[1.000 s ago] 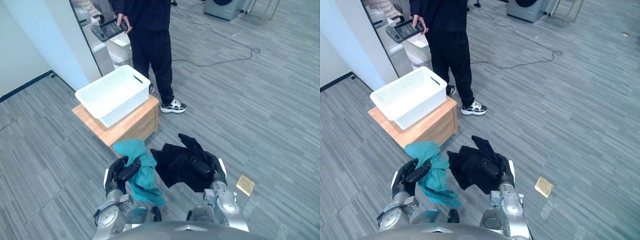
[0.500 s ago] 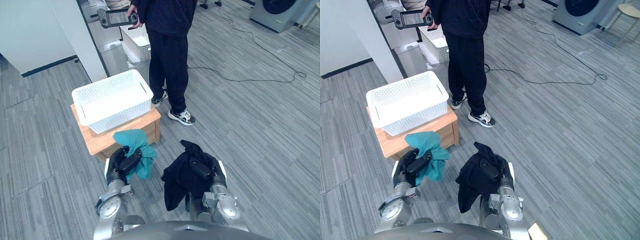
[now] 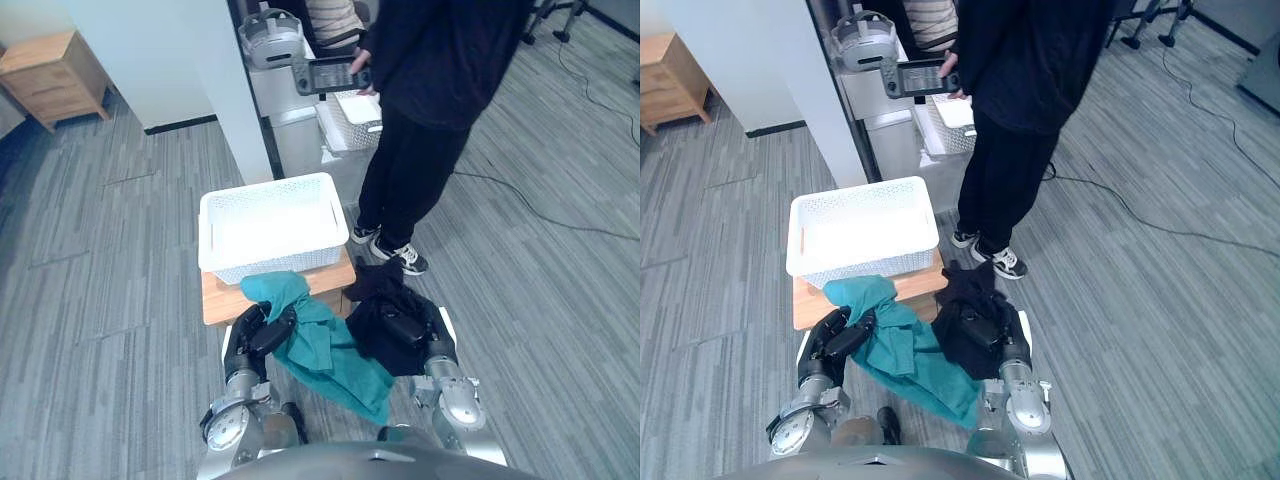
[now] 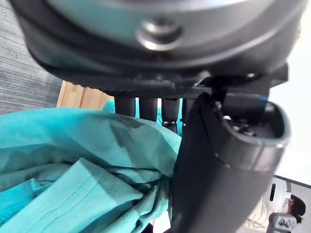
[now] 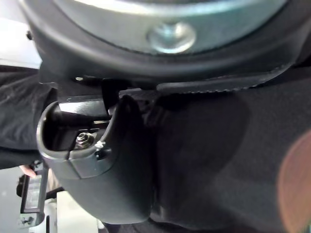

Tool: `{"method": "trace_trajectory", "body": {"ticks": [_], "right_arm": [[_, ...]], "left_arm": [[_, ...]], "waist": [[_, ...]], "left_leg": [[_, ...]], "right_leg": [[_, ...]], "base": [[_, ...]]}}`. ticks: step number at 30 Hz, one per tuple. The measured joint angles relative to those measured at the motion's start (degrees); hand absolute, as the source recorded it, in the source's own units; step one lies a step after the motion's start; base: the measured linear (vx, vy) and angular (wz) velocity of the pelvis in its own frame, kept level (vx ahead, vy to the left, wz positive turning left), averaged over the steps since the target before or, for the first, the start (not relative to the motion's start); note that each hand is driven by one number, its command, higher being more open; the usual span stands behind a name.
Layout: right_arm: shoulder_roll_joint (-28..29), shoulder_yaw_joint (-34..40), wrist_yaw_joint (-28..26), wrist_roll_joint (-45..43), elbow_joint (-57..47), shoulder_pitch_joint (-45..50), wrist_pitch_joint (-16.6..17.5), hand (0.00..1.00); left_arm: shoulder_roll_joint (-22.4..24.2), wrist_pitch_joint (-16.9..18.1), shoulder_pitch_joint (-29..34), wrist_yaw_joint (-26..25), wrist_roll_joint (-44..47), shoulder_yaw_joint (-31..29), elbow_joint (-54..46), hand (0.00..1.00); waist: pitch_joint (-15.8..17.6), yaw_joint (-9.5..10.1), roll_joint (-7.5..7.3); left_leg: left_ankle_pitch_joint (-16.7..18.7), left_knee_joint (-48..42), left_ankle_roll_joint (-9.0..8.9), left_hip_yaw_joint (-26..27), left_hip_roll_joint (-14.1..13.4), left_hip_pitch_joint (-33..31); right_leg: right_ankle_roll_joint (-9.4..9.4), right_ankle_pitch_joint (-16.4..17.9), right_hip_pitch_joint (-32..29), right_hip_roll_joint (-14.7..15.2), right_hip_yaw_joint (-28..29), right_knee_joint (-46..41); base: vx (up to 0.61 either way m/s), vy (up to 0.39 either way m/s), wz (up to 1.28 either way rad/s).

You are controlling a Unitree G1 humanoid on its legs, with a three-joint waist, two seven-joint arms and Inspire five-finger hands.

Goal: Tidy up the quilt and then pick up the clothes from the bed and put them into the laundry hamper

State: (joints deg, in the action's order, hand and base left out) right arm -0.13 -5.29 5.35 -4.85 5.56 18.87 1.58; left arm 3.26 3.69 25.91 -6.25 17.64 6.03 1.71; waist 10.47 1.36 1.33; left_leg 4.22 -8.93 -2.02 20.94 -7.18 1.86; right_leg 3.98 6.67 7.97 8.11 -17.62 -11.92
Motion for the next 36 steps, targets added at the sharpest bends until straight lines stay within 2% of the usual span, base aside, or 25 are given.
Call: {"method": "trace_trajectory", "body": {"ticks": [3,4,6,7,8,9,10,11,12,13,14,16,20,25,28,31,36], "right_arm": [[1.1,0.2,-0.2,0.0,0.1,0.4,0.0,0.00],[1.2,0.3,-0.8,0.1,0.1,0.4,0.0,0.00],[1.2,0.4,-0.9,0.1,0.8,0.4,0.0,0.00],[1.2,0.5,-1.2,0.1,1.1,0.7,0.0,0.00],[2.0,-0.3,-2.0,0.1,1.5,0.5,0.0,0.00],[2.5,-0.9,-2.3,0.1,1.5,0.4,0.0,0.00],[2.7,-2.4,-2.6,0.0,1.5,0.4,0.0,0.00],[2.7,-3.8,-2.8,-0.1,1.5,0.4,0.1,0.00],[2.7,-4.7,-2.9,-0.2,1.4,0.4,0.1,0.00],[2.5,-5.6,-2.8,-0.5,2.5,0.0,0.1,0.00],[2.1,-5.7,-2.6,-0.6,2.6,0.8,0.0,0.00],[2.0,-5.7,-2.5,-0.6,2.6,1.3,-0.1,0.00],[2.1,-6.8,-2.0,-0.6,-2.3,3.1,-0.1,0.00],[1.8,-7.6,-0.2,-0.4,-12.8,1.1,-0.1,0.00],[-1.1,-6.4,1.4,0.0,-16.9,-6.6,0.1,0.00],[-3.8,-5.3,2.7,0.0,-17.2,-14.1,0.5,0.00],[-7.3,-4.9,3.3,0.2,-17.0,-21.3,0.4,0.00]], "left_arm": [[-0.7,0.0,1.2,0.3,0.1,0.5,0.0,0.00],[-1.2,-0.2,1.7,0.4,0.2,0.7,0.0,0.00],[-1.6,-0.3,2.2,0.4,0.2,0.9,0.1,0.00],[-1.8,-0.2,1.9,0.5,0.2,1.0,0.0,0.00],[-2.2,-0.2,1.7,0.3,0.2,-0.4,0.4,0.00],[-2.1,-0.2,1.7,0.2,0.2,-1.4,0.9,0.00],[-2.2,0.0,1.2,0.2,0.2,-2.8,2.6,0.00],[-2.4,0.0,0.9,0.2,0.2,-3.2,4.1,0.00],[-2.8,0.0,1.0,0.2,0.2,-3.2,4.1,0.00],[-2.7,-0.6,-0.2,0.3,0.2,-2.9,7.0,0.00],[-1.7,-1.1,0.5,0.4,0.2,-2.1,7.3,0.00],[-0.9,-1.1,1.9,0.6,0.2,-1.0,7.2,0.00],[0.2,-1.3,2.3,0.9,0.4,0.8,6.3,0.00],[-0.7,-1.1,3.0,1.1,2.2,1.2,4.5,0.00],[-1.9,-1.1,3.6,1.1,2.6,2.1,4.7,0.00],[-2.7,-1.1,2.7,1.1,3.0,2.1,5.7,0.00],[-4.1,-1.1,1.2,1.0,4.8,2.2,7.4,0.00]], "waist": [[-1.3,0.02,-1.25],[-1.7,-0.08,-1.61],[-1.7,-0.07,-1.73],[-1.5,-0.83,-1.31],[-1.4,-1.63,-1.42],[-1.5,-1.62,-1.48],[-1.5,-1.58,-1.57],[-1.5,-1.83,-2.65],[-1.6,-1.82,-4.59],[-0.7,-2.09,-4.01],[-0.8,-2.41,-2.91],[-1.0,-2.03,-2.22],[-1.5,-0.84,-2.93],[-3.5,-0.79,-4.55],[-5.5,-1.09,-4.70],[-5.9,-1.33,-4.40],[-6.0,-1.53,-4.31]], "left_leg": [[-1.2,4.9,-0.05,-2.3,1.6,2.4],[-2.8,8.6,0.09,-3.8,2.5,4.0],[-3.0,9.4,0.23,-5.5,2.7,4.8],[-3.1,9.1,0.32,-7.7,2.1,4.6],[-3.1,9.1,0.41,-9.7,1.2,3.9],[-3.1,9.0,0.41,-10.3,0.8,3.4],[-3.1,8.7,0.36,-11.0,0.3,2.7],[-2.5,7.5,-0.55,-11.8,1.1,1.6],[-1.7,6.7,-1.61,-12.0,2.2,1.0],[-0.4,5.0,-2.39,-12.6,2.3,0.7],[-0.2,4.3,-2.74,-9.5,0.7,0.7],[-0.3,4.3,-3.15,-8.8,0.1,0.8],[0.2,4.4,-3.45,-8.1,0.0,0.8],[-0.4,5.6,-2.92,-8.1,1.4,1.4],[-1.3,7.6,-2.23,-8.3,2.5,2.1],[-2.9,10.3,-1.73,-8.9,2.9,2.5],[-5.7,14.0,-0.90,-10.4,4.3,2.5]], "right_leg": [[0.06,0.0,1.3,0.6,-2.0,-1.2],[0.11,0.1,1.1,1.3,-3.2,-3.9],[-0.24,0.2,-0.5,1.8,-3.9,-10.4],[-3.25,2.2,-4.9,1.4,-0.2,-17.8],[-3.83,6.1,-8.1,-2.1,8.5,-18.6],[-4.03,7.0,-9.6,-4.1,13.1,-17.7],[-4.06,7.0,-11.8,-6.5,19.7,-13.9],[-2.90,5.1,-11.8,-6.1,23.3,-5.6],[-2.17,1.4,-11.7,-4.7,24.1,-1.6],[0.54,1.8,-10.2,-3.9,22.8,-0.7],[0.40,1.6,-8.7,-4.1,21.3,1.2],[0.33,1.5,-8.3,-4.4,20.8,1.4],[0.81,0.4,-6.9,-4.3,20.8,3.8],[2.18,-0.6,-6.2,-3.1,21.0,5.4],[2.99,-2.1,-5.7,-2.2,21.0,7.0],[3.56,-4.2,-5.7,-2.1,20.9,8.0],[4.05,-4.8,-6.3,-1.1,20.1,8.2]], "base": [[0.17,-0.002,0.57],[0.19,-0.003,0.66],[0.14,-0.025,0.76],[0.12,-0.094,0.96],[0.10,-0.121,0.80],[0.05,-0.146,0.58],[0.01,-0.165,0.43],[-0.01,-0.175,0.42],[-0.03,-0.196,0.63],[0.00,-0.186,0.69],[0.01,-0.177,0.66],[0.06,-0.098,0.21],[0.04,0.006,-0.02],[0.03,0.058,0.01],[0.00,0.066,0.02],[-0.04,0.061,0.09],[-0.07,0.047,0.19]]}}
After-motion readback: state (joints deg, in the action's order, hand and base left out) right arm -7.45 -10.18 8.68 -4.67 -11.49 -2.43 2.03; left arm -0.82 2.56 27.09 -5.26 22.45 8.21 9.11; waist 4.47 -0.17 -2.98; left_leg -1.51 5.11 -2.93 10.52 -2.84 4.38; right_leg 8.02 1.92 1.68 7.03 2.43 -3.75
